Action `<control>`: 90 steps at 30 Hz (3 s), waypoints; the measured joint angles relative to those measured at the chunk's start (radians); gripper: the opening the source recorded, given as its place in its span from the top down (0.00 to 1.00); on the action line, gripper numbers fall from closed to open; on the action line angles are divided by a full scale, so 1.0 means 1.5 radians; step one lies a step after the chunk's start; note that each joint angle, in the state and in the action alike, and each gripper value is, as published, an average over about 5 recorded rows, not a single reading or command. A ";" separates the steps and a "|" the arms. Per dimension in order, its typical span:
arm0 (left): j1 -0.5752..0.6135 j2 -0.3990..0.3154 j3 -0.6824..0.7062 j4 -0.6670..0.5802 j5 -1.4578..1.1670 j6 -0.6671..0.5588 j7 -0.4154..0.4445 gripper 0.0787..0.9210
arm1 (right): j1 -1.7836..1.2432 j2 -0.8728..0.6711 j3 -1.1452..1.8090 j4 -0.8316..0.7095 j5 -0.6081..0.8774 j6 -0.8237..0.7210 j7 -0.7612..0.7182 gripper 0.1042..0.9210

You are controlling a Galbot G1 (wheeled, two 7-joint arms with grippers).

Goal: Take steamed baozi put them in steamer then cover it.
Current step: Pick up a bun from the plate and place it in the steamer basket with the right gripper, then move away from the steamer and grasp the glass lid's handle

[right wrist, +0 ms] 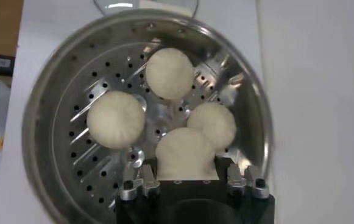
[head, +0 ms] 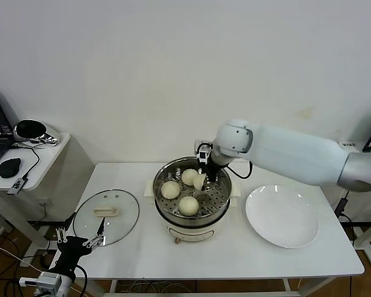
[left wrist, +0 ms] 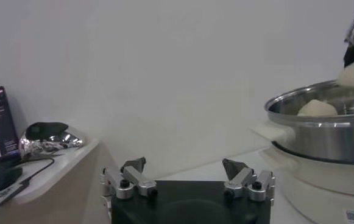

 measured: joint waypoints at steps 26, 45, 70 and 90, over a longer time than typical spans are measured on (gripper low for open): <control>-0.005 -0.001 0.001 0.003 0.001 0.002 -0.001 0.12 | -0.034 -0.044 0.041 0.024 -0.031 -0.014 -0.003 0.12; -0.013 -0.020 0.013 0.028 0.010 -0.013 -0.010 0.12 | -0.428 -0.250 0.423 0.218 -0.015 0.263 0.317 0.12; -0.052 0.015 0.027 0.181 0.375 -0.048 -0.095 0.12 | -1.204 0.094 1.300 0.343 -0.178 0.497 0.423 0.12; -0.240 0.067 0.096 0.406 0.869 -0.128 -0.188 0.12 | -1.352 0.218 1.474 0.396 -0.191 0.513 0.452 0.12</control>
